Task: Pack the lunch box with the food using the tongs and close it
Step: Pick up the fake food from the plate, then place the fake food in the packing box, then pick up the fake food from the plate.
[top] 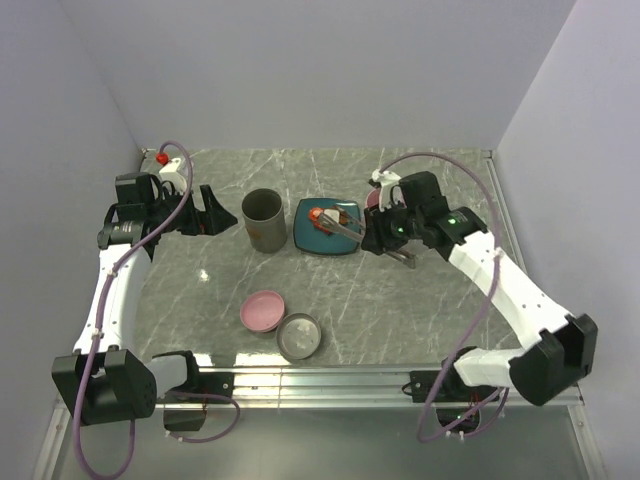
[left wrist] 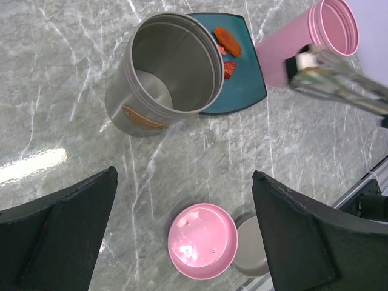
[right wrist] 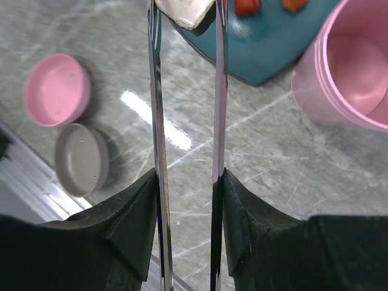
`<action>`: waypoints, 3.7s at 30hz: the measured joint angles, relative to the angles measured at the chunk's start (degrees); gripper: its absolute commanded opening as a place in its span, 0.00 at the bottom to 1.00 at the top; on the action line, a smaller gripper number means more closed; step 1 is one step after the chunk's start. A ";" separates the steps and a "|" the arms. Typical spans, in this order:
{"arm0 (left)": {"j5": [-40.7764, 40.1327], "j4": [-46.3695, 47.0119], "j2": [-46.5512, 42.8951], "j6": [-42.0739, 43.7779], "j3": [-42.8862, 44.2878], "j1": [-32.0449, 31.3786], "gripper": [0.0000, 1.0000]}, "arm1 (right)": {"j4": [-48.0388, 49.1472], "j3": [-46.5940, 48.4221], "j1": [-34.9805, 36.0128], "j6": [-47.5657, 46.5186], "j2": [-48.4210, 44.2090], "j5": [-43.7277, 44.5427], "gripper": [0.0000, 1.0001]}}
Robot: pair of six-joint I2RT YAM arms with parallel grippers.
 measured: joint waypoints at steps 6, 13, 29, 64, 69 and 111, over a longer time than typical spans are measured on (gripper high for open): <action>0.00 -0.07 0.00 -0.02 0.00 -0.02 0.99 | -3.43 5.75 -2.25 -2.01 -5.95 -1.29 0.28; 0.02 -0.17 0.00 -0.09 0.02 0.00 0.99 | -7.15 10.51 -15.67 -2.27 -7.67 -2.58 0.28; 0.09 -0.15 0.00 -0.22 0.02 -0.02 0.99 | -13.62 9.01 -22.38 -3.74 -5.66 -2.36 0.29; 0.11 -0.11 0.00 -0.22 0.02 -0.02 0.99 | -15.02 15.45 -14.97 -4.83 -1.55 -1.64 0.55; 0.09 -0.15 0.00 -0.20 0.02 -0.02 0.99 | -14.69 19.19 -6.73 -5.25 1.11 -0.72 0.53; 0.13 -0.13 2.69 -0.17 0.24 -0.02 0.99 | -8.79 22.91 -0.11 -4.92 31.01 3.28 0.51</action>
